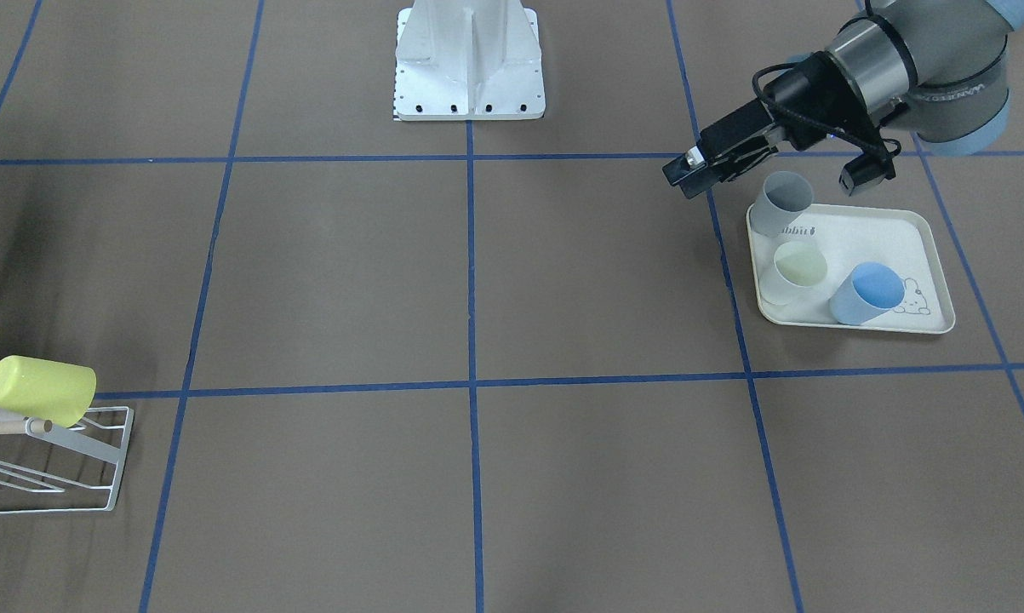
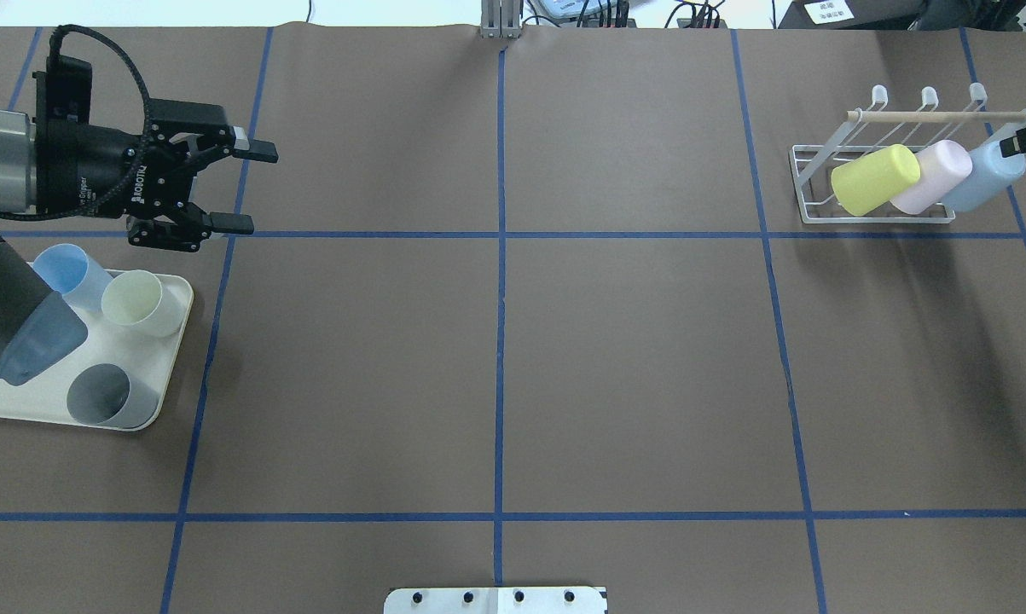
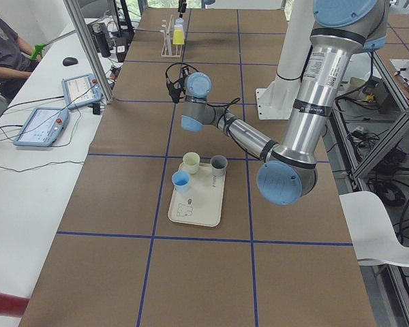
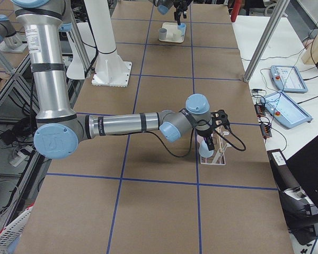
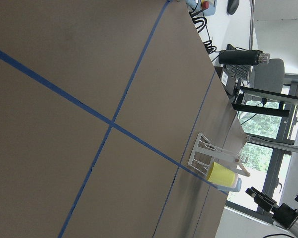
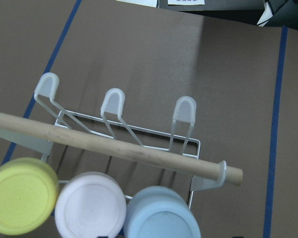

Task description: Transfer IKEA cup to right arm and place on rack

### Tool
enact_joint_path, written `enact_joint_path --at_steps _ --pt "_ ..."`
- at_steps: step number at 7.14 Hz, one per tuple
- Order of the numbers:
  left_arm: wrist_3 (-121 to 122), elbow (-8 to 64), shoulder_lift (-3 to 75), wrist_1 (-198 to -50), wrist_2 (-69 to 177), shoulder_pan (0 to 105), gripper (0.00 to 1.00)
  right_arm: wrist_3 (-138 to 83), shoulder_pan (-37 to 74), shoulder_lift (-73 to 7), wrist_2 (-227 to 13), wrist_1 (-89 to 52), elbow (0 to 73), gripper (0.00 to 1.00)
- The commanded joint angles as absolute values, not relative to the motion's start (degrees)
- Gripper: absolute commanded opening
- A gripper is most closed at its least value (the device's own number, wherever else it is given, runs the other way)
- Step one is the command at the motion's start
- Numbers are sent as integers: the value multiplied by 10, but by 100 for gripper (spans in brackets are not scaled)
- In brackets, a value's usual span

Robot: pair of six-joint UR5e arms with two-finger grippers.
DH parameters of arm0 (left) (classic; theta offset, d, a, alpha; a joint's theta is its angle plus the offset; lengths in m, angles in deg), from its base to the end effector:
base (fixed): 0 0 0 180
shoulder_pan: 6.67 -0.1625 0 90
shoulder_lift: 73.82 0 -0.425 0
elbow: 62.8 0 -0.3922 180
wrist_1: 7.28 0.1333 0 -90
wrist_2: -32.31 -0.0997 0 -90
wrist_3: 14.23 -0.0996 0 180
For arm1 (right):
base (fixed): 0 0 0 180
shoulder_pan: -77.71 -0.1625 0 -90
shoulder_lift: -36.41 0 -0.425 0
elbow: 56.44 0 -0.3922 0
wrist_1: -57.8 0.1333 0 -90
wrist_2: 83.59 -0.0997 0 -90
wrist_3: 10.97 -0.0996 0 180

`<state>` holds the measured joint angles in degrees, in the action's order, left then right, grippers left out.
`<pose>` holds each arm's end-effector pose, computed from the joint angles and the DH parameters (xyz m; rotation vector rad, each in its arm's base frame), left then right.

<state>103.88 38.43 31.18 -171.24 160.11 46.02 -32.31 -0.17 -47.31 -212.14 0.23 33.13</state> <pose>0.2587 -0.4587 0.2876 -0.1115 1.7300 -0.4688 -0.0486 -0.5656 0.5444 0.4280 -0.8031 -0.0750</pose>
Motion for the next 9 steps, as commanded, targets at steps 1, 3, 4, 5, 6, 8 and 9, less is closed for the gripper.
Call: enact_joint_path --at_steps 1,3,4,5,6,8,9 --pt "910 384 263 -1695 1607 468 100 -329 -2 -470 -2127 1 339 89" --pt "832 383 240 -1676 1616 490 100 -335 -2 -471 -2153 0 355 96" --pt "754 383 216 -1647 1646 521 100 -356 -2 -472 -2163 2 359 97" --pt "693 382 196 -1623 1654 540 100 -374 -2 -474 -2166 6 361 97" --pt "641 382 181 -1589 1651 550 100 -377 -2 -477 -2170 8 363 97" --pt "520 378 161 -1502 1638 575 99 -386 -1 -482 -2182 8 375 98" --pt "452 374 140 -1481 1604 577 95 -389 -1 -486 -2183 8 379 98"
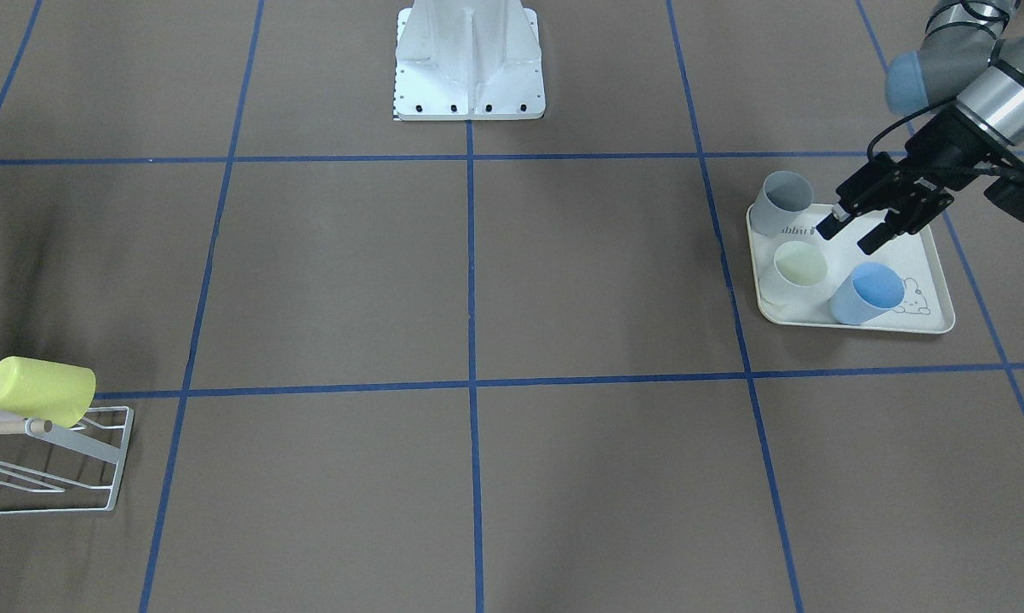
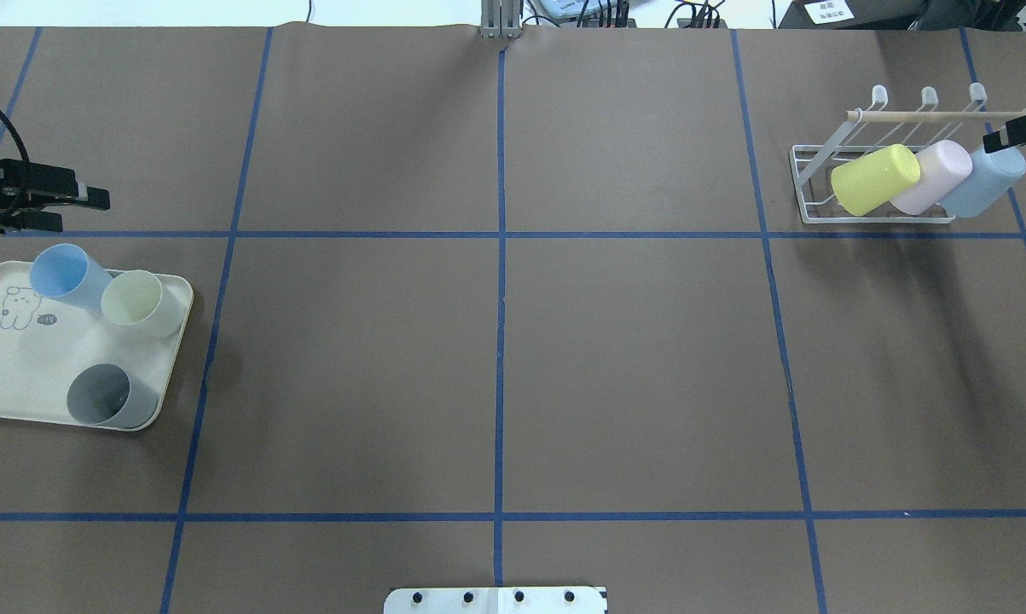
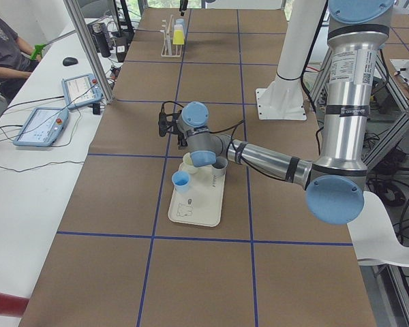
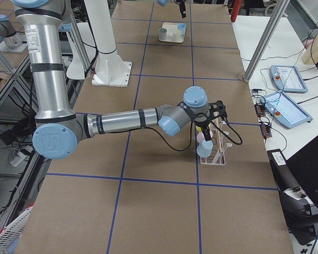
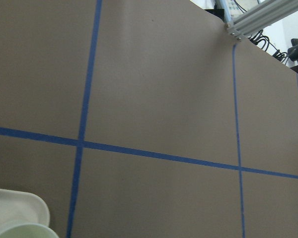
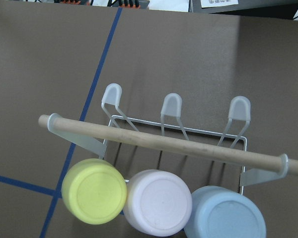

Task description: Transfer IKEA cup to right arm and place on rack

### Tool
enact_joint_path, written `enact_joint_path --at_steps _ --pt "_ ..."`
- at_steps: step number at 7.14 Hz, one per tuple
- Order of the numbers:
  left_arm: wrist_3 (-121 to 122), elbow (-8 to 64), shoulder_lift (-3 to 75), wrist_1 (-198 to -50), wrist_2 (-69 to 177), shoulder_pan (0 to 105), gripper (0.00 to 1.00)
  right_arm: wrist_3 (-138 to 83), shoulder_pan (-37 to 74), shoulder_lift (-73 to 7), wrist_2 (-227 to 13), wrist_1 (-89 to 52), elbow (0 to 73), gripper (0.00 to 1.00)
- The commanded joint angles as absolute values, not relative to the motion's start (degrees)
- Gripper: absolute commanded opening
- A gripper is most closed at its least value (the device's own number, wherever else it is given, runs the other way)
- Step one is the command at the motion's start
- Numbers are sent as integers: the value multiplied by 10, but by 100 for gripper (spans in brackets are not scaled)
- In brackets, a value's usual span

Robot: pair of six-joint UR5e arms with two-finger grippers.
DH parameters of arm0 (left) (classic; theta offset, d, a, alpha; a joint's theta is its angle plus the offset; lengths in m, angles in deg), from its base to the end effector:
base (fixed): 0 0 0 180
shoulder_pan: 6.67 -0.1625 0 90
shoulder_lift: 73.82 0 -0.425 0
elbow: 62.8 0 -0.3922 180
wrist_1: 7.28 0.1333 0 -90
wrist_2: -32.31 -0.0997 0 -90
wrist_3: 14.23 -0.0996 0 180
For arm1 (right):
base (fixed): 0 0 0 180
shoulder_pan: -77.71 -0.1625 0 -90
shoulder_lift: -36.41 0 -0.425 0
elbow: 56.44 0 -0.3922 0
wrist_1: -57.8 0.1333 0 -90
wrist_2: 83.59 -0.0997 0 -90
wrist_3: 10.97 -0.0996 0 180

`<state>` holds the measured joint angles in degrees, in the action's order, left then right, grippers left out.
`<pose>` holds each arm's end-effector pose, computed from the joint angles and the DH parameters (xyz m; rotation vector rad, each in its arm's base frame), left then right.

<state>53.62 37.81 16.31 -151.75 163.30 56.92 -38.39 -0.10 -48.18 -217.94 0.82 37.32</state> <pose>0.1599 -0.4748 0.4554 0.2724 1.2218 -0.2199 -0.0537 -0.5500 0.5089 0.4057 -0.9277 -0.0421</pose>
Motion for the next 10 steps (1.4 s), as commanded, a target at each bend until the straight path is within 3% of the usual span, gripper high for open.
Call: enact_joint_path --at_steps 1,10 --pt "413 362 134 -1463 1583 577 94 -389 -1 -487 -2183 9 382 98" --pt "388 261 146 -1461 1573 565 78 -389 -1 -496 -2191 9 400 98"
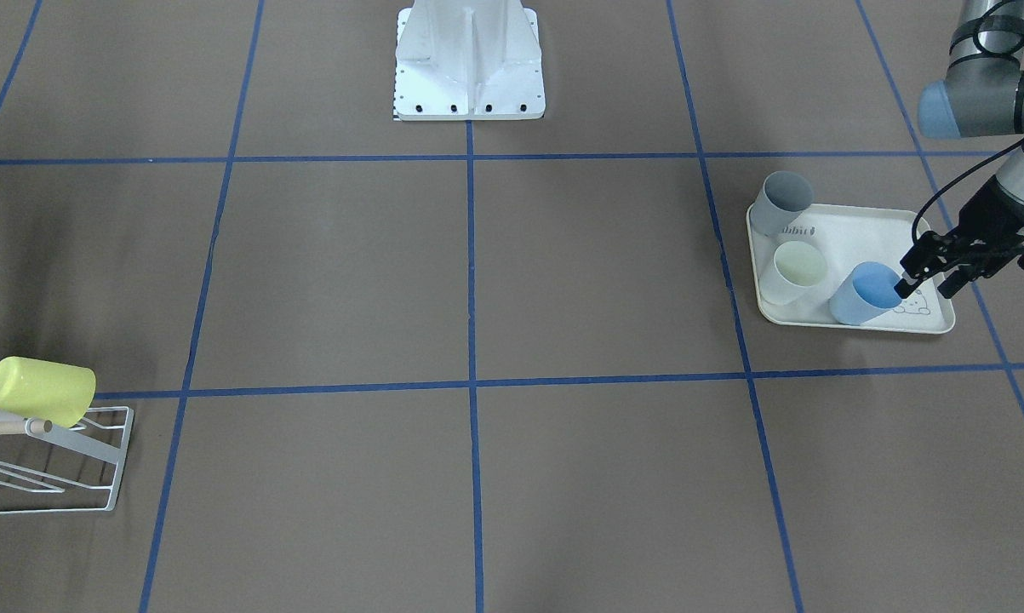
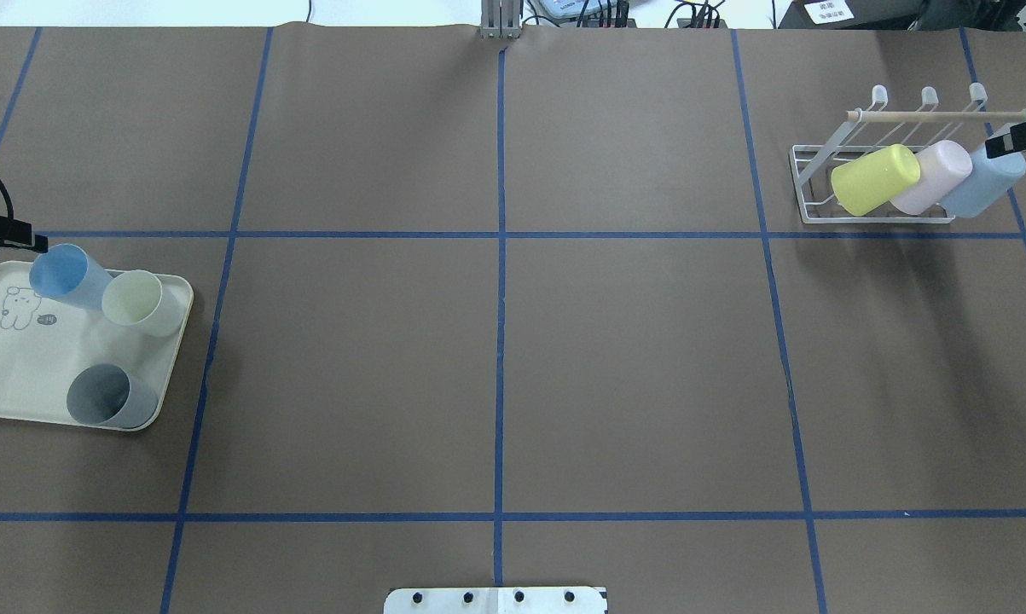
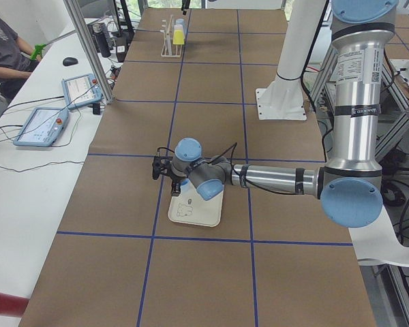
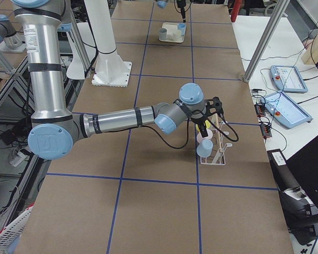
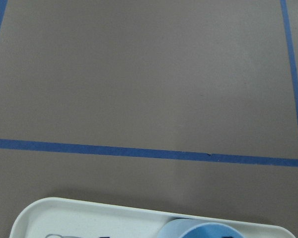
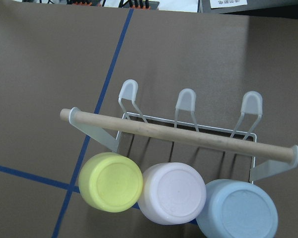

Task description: Transfer IKEA cup to right arm and place on rack

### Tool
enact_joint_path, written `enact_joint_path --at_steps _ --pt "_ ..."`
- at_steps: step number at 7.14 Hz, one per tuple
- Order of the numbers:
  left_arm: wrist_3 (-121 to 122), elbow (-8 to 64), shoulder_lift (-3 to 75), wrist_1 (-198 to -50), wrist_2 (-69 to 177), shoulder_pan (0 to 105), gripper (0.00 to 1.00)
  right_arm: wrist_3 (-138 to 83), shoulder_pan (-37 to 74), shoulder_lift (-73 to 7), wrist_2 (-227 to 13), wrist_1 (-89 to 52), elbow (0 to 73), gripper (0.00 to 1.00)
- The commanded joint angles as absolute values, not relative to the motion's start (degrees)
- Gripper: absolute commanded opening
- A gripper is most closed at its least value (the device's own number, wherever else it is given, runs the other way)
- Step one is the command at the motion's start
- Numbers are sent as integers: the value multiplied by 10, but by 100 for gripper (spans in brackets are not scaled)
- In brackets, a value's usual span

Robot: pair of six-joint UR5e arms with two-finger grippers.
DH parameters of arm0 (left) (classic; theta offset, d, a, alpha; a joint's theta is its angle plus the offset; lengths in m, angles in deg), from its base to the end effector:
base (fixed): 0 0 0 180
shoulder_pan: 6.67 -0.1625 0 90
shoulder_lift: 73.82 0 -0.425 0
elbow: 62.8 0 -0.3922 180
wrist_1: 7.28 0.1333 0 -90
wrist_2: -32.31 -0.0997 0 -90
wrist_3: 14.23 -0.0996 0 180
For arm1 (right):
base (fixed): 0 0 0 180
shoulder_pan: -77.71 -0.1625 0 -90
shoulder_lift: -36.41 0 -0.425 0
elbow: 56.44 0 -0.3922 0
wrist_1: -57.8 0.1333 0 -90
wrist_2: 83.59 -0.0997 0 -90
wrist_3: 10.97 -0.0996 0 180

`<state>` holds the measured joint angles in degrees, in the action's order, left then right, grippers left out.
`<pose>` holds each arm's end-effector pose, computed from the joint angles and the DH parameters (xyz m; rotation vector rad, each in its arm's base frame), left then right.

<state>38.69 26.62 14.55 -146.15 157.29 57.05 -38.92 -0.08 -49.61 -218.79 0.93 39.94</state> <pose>0.1564 -0.4889 0.5860 0.2400 0.9450 -0.1792 -0.0521 -0.5371 0.4982 0.4157 -0.9471 -0.0494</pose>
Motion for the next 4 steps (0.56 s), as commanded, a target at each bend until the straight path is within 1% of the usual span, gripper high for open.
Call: enact_joint_path --at_steps 1,3,4 --pt "388 256 146 -1461 1573 555 74 -389 -1 -497 -2197 9 401 98" --pt "388 251 147 -1461 1573 547 68 -389 -1 -500 -2200 8 409 98" --pt "389 247 147 -1461 1573 542 56 -389 -1 -502 -2202 8 409 98"
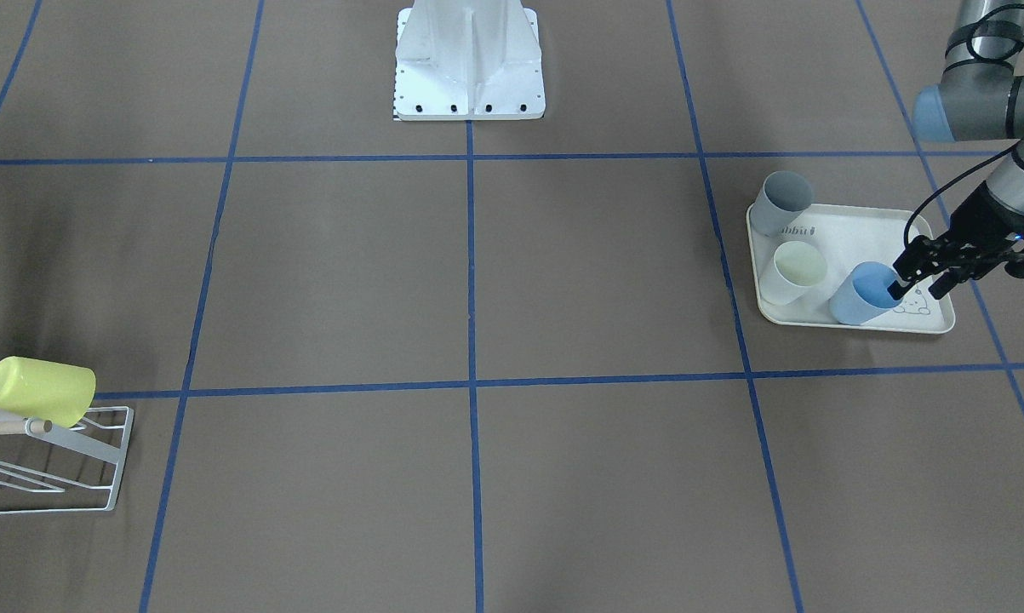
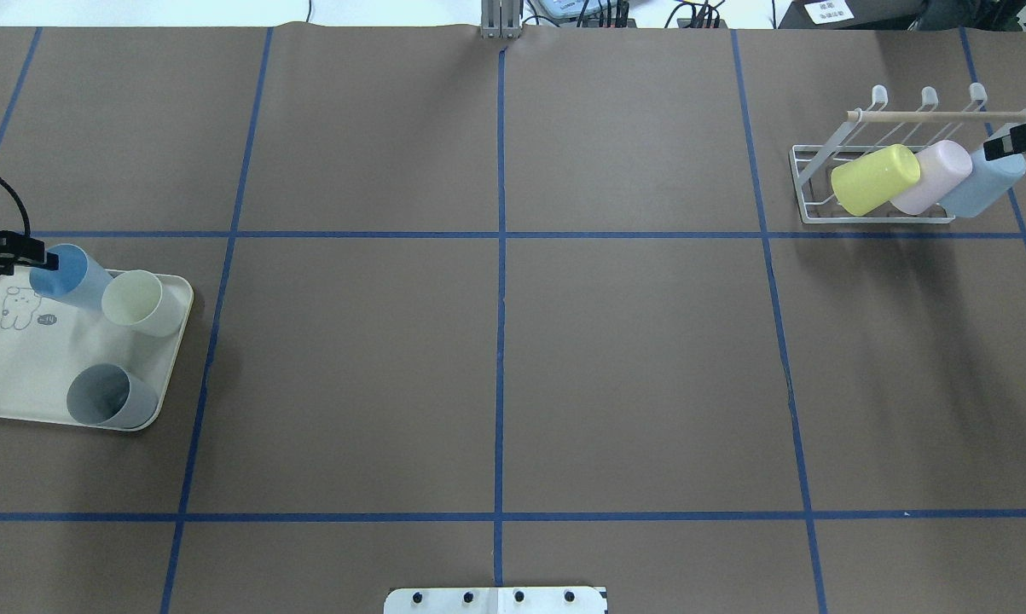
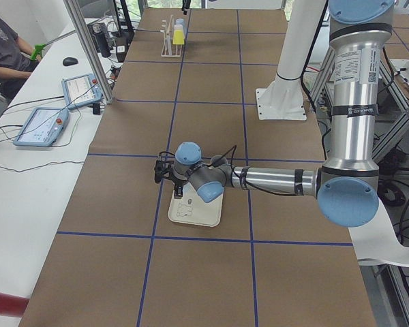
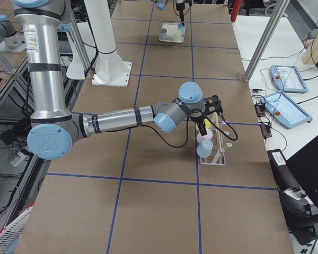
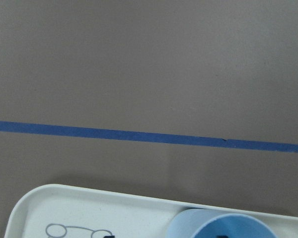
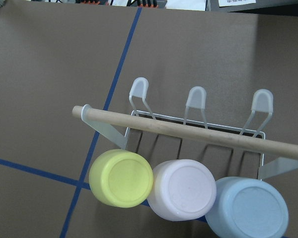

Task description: Transfer IKEA cup to right arm and place on rack

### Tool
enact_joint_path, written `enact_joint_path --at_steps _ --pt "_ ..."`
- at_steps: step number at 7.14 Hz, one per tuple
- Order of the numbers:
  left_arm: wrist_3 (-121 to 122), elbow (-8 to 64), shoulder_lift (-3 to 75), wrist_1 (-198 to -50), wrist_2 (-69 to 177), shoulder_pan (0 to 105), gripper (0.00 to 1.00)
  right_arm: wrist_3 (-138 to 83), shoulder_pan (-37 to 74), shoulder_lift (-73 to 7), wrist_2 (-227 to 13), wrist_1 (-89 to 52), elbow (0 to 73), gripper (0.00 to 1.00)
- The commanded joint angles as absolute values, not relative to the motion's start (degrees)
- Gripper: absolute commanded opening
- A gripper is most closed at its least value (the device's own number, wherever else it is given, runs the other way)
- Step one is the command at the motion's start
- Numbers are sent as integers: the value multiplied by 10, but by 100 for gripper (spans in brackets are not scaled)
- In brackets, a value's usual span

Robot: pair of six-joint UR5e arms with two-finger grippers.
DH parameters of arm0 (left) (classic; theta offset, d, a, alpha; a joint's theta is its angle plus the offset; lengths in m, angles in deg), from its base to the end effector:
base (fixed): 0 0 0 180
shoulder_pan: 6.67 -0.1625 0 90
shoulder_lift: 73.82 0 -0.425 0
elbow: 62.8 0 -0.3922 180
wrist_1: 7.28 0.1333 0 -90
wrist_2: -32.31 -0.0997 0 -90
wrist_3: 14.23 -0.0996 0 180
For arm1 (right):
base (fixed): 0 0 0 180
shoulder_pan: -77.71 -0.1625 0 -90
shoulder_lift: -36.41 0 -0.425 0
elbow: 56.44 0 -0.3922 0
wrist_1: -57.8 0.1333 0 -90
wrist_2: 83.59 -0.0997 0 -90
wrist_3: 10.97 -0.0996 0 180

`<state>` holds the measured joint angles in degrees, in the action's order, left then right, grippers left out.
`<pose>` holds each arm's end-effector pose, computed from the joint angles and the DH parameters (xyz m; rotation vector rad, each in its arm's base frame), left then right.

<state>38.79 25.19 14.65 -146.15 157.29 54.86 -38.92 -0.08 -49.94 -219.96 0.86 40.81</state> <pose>0.1753 -0.4831 0.5980 0.2027 0.9363 -0.1539 -0.0526 -0.5326 0.4927 0.4145 -0.9661 -0.0613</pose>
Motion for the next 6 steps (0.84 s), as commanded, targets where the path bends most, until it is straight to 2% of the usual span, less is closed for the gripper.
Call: enact_joint_path --at_steps 1,2,3,4,6 --pt "390 240 151 -1461 1573 542 49 -389 -1 -502 -2202 8 409 98" --pt "393 239 153 -1461 1573 537 38 -389 -1 -502 -2204 8 409 98" --pt "393 239 154 -1462 1574 535 16 -389 -1 -501 -2207 8 409 98" --pt "394 239 155 -1462 1574 535 0 -389 -1 -501 -2207 8 409 98" --pt "390 242 160 -1461 1582 538 0 -389 -1 -501 -2208 8 410 98"
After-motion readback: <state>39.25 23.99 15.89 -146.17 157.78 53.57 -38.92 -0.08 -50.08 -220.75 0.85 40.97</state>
